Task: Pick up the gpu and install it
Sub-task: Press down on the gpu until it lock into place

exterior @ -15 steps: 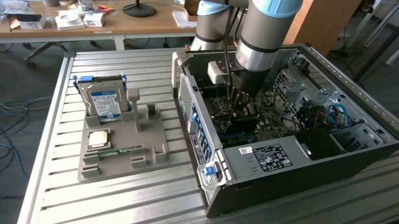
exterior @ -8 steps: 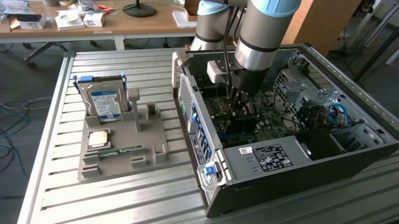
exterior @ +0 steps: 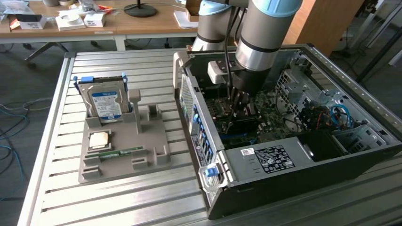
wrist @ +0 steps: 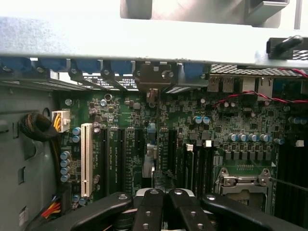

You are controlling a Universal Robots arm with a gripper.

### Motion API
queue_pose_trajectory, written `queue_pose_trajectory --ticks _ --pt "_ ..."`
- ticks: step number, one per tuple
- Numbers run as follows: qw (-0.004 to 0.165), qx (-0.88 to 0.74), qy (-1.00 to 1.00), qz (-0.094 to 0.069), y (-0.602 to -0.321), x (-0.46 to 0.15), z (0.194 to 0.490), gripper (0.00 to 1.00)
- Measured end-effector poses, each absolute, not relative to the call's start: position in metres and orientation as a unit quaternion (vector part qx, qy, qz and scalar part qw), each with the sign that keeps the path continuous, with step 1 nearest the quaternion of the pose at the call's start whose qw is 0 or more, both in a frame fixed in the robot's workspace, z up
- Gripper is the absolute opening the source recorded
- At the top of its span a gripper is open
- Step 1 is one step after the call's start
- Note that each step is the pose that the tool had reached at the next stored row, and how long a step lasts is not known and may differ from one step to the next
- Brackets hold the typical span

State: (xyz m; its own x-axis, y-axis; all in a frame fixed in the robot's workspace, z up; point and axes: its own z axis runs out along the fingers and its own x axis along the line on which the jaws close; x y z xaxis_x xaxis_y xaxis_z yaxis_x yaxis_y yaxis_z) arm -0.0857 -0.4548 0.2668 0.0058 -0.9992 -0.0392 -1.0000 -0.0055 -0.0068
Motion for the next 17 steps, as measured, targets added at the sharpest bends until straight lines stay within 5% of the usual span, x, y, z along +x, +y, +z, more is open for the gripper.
queue_pose_trajectory --ticks 17 --pt "0.016 -0.709 0.705 0.012 -0.4561 -0.085 0.2703 0.11"
